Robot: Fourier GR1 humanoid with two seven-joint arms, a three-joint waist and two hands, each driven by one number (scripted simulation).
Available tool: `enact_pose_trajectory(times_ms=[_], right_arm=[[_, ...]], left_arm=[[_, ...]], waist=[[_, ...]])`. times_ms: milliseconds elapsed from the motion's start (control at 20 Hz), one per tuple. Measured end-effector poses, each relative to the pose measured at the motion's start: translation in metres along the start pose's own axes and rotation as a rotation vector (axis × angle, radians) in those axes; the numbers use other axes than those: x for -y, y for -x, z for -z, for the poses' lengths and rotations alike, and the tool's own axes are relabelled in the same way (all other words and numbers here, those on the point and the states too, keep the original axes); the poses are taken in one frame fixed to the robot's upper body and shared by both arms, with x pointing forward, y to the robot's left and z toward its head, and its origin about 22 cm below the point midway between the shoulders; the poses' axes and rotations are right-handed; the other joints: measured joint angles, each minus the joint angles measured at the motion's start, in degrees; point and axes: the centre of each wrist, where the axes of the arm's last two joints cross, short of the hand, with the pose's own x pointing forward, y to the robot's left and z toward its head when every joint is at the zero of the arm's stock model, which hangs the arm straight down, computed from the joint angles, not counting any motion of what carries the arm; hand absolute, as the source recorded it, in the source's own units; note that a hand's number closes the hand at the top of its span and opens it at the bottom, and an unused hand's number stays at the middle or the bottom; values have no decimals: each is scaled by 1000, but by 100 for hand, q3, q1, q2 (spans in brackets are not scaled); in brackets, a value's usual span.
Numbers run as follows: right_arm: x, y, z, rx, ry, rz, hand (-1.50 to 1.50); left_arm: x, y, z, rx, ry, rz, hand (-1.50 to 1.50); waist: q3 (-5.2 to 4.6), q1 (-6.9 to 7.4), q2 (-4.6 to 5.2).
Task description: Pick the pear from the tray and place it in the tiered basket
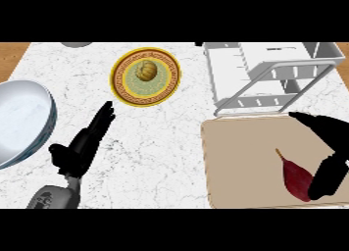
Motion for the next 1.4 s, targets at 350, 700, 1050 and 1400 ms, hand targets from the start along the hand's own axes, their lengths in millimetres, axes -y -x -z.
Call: enact_pose_trajectory(times_ms=[350,700,1050,1400], right_arm=[[-30,4,20,-33,-41,15,-150],[-46,22,28,-92,-43,27,-150],[-63,30,50,-127,-69,34,-150],[-81,39,60,-120,-90,37,-150]], left_arm=[[4,6,5,3,-9,2,0],[2,0,4,4,-9,5,0],[2,2,7,1,-9,1,0],[0,7,0,3,-6,1,0]], waist=[[2,-15,3],[4,-23,0],[3,-16,3],[3,-18,2]])
